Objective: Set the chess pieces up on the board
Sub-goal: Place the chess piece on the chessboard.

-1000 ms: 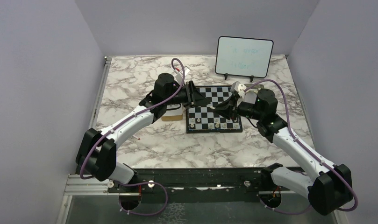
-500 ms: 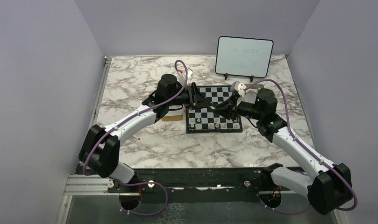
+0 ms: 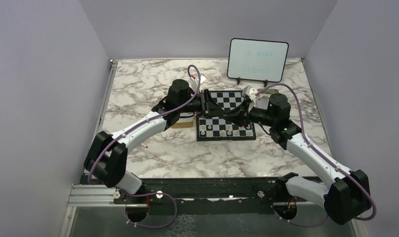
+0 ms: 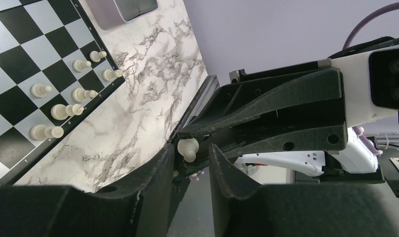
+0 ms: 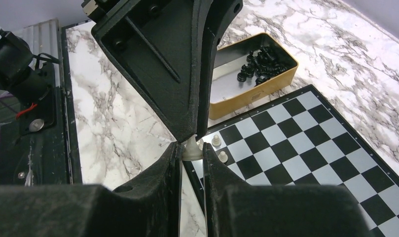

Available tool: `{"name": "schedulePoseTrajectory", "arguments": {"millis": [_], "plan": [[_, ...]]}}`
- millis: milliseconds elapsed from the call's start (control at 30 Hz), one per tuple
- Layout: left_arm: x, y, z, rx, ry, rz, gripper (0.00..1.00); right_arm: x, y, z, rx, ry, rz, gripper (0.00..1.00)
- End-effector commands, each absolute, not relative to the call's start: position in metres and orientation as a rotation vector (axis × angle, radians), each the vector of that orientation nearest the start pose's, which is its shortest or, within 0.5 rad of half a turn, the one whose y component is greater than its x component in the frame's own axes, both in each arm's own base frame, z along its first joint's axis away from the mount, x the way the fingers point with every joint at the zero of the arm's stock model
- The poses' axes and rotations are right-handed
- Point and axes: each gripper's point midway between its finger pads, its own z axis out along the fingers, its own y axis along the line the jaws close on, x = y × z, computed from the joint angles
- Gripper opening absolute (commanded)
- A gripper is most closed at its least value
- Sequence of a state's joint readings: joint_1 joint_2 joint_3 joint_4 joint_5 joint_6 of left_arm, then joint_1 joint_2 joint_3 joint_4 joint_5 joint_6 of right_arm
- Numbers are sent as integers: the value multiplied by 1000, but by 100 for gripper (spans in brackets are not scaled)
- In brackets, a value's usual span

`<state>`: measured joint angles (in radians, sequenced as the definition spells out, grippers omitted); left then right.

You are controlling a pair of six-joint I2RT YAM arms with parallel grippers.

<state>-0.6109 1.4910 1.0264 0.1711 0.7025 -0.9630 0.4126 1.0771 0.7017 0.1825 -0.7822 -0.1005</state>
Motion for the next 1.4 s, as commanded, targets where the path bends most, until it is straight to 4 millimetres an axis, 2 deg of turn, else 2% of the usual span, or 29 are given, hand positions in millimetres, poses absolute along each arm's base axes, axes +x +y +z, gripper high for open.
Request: {"name": "schedulePoseTrajectory", "arguments": {"millis": [0,200,333,567,700,800,967,1133,1367], "plan": [[258,-359,260,260,2124,-1697,30,259,245,231,-977,1513,906,21],[258,-360,258,269,2131,-1686,14,261,244,228,-969,1528,900,22],[260,-359,254,281,2150,-1645,8,262,243,224,-961,1545,892,28],[269,-355,239,304,2187,-1520,6,260,245,221,-940,1584,932,39],[276,-349,232,311,2206,-1418,6,260,244,220,-909,1622,950,56],[284,-341,228,311,2215,-1308,6,265,239,220,-845,1667,917,59],[299,-324,220,308,2213,-1116,6,295,212,213,-530,1848,764,62],[311,-311,206,294,2222,-937,6,317,184,199,-322,1975,591,62],[316,-317,191,366,2235,-698,6,335,138,185,-107,2024,327,62]]}}
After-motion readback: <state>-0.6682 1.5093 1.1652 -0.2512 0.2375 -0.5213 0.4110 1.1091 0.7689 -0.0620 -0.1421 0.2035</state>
